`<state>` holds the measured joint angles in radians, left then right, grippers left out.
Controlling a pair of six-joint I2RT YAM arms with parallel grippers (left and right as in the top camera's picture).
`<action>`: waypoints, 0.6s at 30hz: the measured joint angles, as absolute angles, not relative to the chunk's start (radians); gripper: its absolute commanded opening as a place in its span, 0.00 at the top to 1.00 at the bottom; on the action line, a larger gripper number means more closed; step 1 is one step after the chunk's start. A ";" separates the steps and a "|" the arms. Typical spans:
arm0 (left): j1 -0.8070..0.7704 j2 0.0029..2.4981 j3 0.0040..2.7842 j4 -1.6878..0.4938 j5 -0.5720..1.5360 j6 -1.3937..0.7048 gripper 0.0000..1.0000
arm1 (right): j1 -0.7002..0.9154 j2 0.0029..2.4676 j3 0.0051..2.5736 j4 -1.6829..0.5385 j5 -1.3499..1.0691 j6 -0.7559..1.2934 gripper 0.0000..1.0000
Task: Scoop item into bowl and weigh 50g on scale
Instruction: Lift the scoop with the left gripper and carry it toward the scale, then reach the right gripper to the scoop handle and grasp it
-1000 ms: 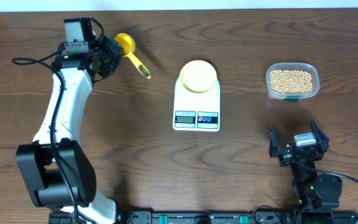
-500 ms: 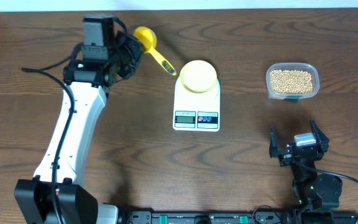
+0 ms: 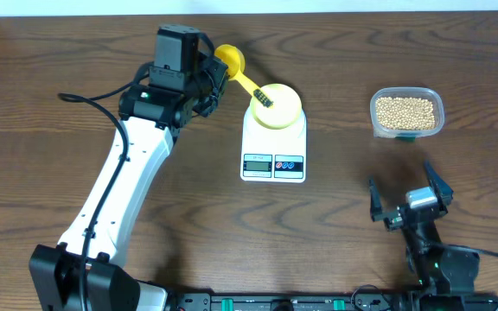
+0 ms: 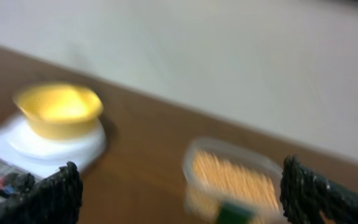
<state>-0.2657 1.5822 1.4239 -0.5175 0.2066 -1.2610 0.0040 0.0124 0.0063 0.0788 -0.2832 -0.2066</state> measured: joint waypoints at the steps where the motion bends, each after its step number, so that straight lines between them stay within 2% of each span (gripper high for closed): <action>1: -0.270 1.582 1.424 -0.517 0.192 -1.269 0.93 | 0.004 0.012 0.006 0.128 -0.326 -0.192 0.01; 8: -0.285 1.582 1.424 -0.487 0.116 -1.353 0.92 | 0.004 0.073 0.012 0.405 -0.485 -0.044 0.01; 12: -0.285 1.582 1.424 -0.456 0.097 -1.373 0.93 | 0.004 0.220 0.086 0.409 -0.567 0.012 0.01; 18: -0.285 1.582 1.424 -0.438 0.094 -1.385 0.92 | 0.004 0.548 0.389 0.376 -0.724 0.039 0.01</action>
